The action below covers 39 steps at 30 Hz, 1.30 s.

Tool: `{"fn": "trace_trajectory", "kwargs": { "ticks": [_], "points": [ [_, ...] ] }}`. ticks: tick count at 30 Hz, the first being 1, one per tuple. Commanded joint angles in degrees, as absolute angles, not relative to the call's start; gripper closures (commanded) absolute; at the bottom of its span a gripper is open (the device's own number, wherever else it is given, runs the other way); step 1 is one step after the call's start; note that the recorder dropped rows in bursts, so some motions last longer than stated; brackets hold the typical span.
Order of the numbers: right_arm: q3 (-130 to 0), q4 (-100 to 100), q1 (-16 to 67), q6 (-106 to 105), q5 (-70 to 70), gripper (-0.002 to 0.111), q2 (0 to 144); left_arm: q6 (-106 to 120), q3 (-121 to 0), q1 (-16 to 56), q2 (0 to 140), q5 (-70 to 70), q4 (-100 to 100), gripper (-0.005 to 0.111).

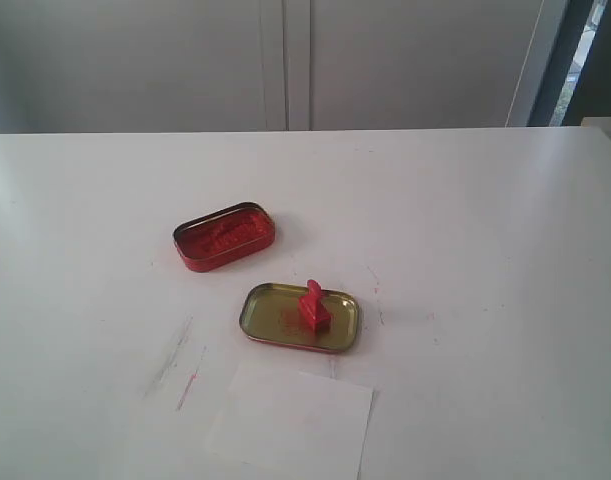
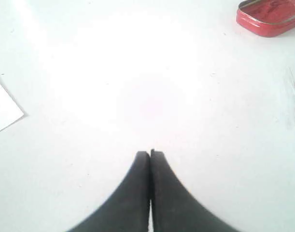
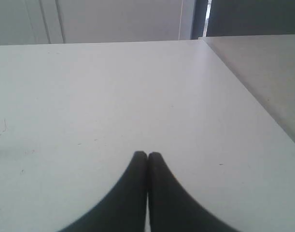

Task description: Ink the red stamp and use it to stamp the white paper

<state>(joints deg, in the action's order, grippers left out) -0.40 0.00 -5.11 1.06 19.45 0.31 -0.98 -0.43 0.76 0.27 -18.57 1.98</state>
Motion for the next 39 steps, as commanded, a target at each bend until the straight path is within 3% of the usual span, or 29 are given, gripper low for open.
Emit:
{"fn": "trace_trajectory", "kwargs": {
  "ticks": [1, 8, 19, 39],
  "points": [
    [0.0, 0.0, -5.0, 1.3, 19.3, 0.108, 0.0, -1.2, 0.0, 0.7, 0.0, -19.1, 2.1, 0.107],
    [0.0, 0.0, -5.0, 1.3, 17.7, 0.108, 0.0, -1.2, 0.0, 0.7, 0.0, -19.1, 2.1, 0.107],
    [0.0, 0.0, -5.0, 2.4, -7.5, 0.108, 0.0, -1.2, 0.0, 0.7, 0.0, -19.1, 2.1, 0.107],
    [0.0, 0.0, -5.0, 2.4, -7.3, 0.108, 0.0, -1.2, 0.0, 0.7, 0.0, -19.1, 2.1, 0.107]
  ]
}}
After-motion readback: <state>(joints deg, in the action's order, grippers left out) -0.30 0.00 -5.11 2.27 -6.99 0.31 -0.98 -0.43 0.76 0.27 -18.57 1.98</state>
